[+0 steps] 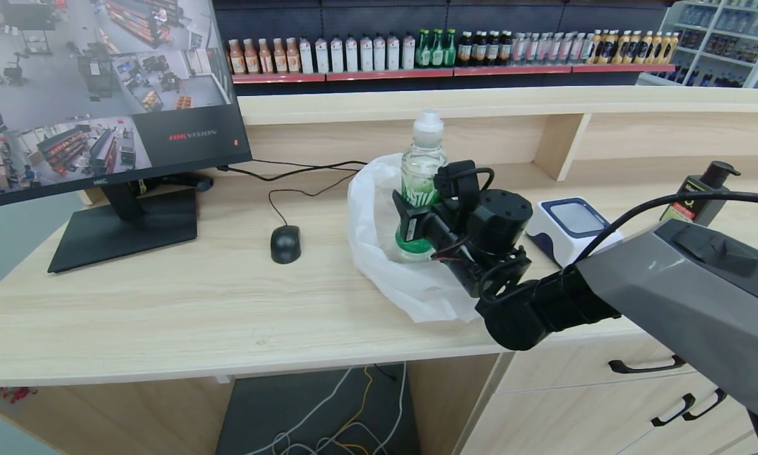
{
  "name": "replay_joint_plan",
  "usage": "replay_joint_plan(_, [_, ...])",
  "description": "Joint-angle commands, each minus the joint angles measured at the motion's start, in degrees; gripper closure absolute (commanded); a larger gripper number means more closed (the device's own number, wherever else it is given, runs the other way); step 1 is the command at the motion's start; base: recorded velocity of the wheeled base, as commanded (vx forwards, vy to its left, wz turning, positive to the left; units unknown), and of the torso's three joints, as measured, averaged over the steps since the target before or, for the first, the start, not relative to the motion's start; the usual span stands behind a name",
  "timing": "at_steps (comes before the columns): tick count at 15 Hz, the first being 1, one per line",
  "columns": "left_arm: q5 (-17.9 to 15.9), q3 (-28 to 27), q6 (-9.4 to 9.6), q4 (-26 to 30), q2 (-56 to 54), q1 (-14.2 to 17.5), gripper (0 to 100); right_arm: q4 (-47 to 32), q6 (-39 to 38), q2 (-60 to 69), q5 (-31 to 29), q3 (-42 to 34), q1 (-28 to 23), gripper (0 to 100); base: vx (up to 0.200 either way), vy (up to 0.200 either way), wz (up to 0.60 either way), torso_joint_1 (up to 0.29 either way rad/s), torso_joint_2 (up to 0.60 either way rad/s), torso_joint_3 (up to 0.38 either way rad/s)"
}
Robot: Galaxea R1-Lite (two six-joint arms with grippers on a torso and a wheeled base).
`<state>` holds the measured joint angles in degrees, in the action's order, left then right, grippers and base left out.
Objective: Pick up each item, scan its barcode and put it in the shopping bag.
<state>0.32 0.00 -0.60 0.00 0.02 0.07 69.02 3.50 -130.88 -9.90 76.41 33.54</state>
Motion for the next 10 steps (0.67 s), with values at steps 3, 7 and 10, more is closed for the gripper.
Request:
replay_joint_plan(3, [0.0, 0.0, -0.02, 0.0, 0.0, 0.0, 0, -0.1, 0.1, -0.1, 0.0, -0.2, 0.0, 0, 0.000, 0.000, 0.00, 0.000, 0.00, 0.000])
replay_joint_plan(7, [0.0, 0.0, -0.02, 0.0, 0.0, 0.0, 0, 2.9, 0.0, 0.1, 0.1, -0.6, 0.1, 0, 0.000, 0.000, 0.00, 0.000, 0.00, 0.000])
replay_joint_plan(10, [0.0, 0.0, -0.02, 0.0, 0.0, 0.0, 0, 5.3, -0.1, 1.7, 0.3, -4.4, 0.1, 0, 0.000, 0.000, 0.00, 0.000, 0.00, 0.000])
